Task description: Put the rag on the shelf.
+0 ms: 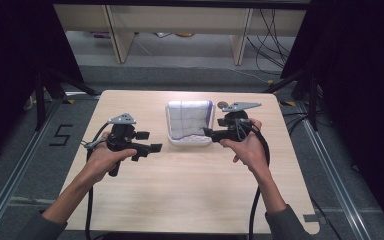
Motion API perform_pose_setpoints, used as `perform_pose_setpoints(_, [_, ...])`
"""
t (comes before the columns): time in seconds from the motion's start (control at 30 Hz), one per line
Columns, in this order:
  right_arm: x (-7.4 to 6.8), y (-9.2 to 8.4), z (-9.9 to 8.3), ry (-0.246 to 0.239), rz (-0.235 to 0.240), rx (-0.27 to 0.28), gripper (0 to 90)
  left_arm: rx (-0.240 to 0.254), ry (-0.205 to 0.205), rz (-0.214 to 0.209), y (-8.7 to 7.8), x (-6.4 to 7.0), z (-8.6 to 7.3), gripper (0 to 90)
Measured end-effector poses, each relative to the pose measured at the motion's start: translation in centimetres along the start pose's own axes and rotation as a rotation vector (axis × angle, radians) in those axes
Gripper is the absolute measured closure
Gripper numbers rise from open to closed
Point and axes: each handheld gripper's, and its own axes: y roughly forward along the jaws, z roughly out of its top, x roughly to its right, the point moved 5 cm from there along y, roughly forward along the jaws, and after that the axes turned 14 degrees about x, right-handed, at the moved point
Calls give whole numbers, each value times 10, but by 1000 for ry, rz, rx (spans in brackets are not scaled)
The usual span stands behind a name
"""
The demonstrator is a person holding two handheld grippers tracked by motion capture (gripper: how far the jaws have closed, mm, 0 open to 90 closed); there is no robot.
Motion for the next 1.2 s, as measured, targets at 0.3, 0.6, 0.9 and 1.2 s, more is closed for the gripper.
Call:
perform_pose_setpoints(0.3, [-9, -8, -19, 22, 23, 0, 345, -2, -8, -22, -5, 6, -15, 232])
perform_pose_setpoints(0.6, [-16, -10, -41, 5, 48, 27, 337, -10, -16, -41, -7, 9, -41, 230])
perform_pose_setpoints(0.9, [-26, -6, -60, 43, 74, 11, 336, -40, 2, -26, -12, 11, -62, 228])
perform_pose_setpoints(1.2, [-33, -2, -73, 14, 75, -2, 332, -46, 20, -18, -16, 19, -84, 228])
